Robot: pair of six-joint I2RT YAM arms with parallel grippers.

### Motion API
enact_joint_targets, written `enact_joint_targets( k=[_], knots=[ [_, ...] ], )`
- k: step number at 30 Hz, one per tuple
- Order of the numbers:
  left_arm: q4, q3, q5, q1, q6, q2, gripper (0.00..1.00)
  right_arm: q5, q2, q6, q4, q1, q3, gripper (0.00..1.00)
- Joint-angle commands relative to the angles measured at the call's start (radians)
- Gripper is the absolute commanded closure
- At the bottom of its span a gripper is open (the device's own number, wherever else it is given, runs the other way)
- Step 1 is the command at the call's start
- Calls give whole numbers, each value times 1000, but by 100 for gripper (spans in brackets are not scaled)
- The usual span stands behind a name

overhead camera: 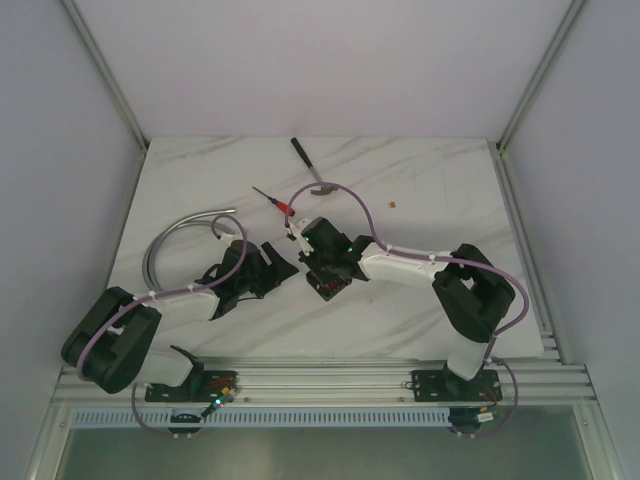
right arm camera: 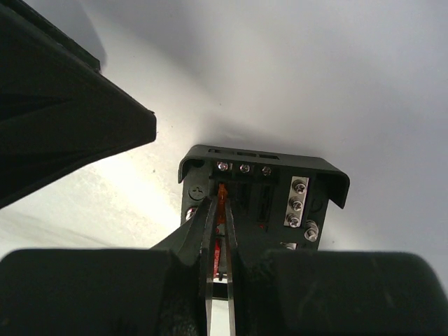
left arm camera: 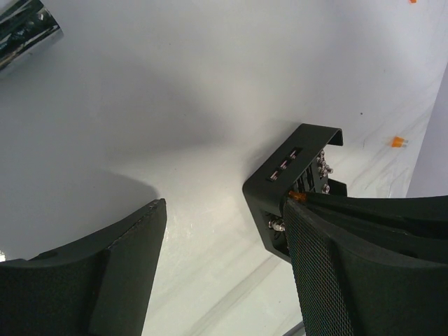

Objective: Snap on the fuse box
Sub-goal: Install the fuse at the fuse box base.

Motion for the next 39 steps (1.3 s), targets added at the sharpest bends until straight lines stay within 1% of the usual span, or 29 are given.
enact_joint_targets(
  k=[1, 8, 12, 20, 25, 26, 34, 37, 39],
  knots=[
    [-24, -22, 3, 4, -10, -7, 23, 166, 119, -91, -365, -31, -98, 100],
    [-25, -32, -5, 6, -13, -16, 23, 165, 191, -118, -324, -27, 18, 100],
    [-28, -40, -11, 6, -11, -31, 23, 148, 211, -132, -318, -29, 45, 100],
    [-30, -35, -4, 7, -6, -40, 23, 36, 95, -119, -336, -28, 71, 98],
    [-33, -32, -2, 7, 4, -50, 23, 23, 65, -112, -369, -28, 85, 96],
    [-33, -32, -2, 7, 6, -50, 23, 26, 65, -109, -367, -28, 88, 94],
    [-33, -35, -1, 6, 6, -54, 22, 24, 51, -98, -350, -28, 164, 66],
    [-33, -34, -3, 7, 10, -56, 22, 12, 34, -96, -345, -28, 183, 60],
    [-33, -33, -3, 7, 11, -55, 22, 4, 24, -96, -346, -29, 194, 60]
  ],
)
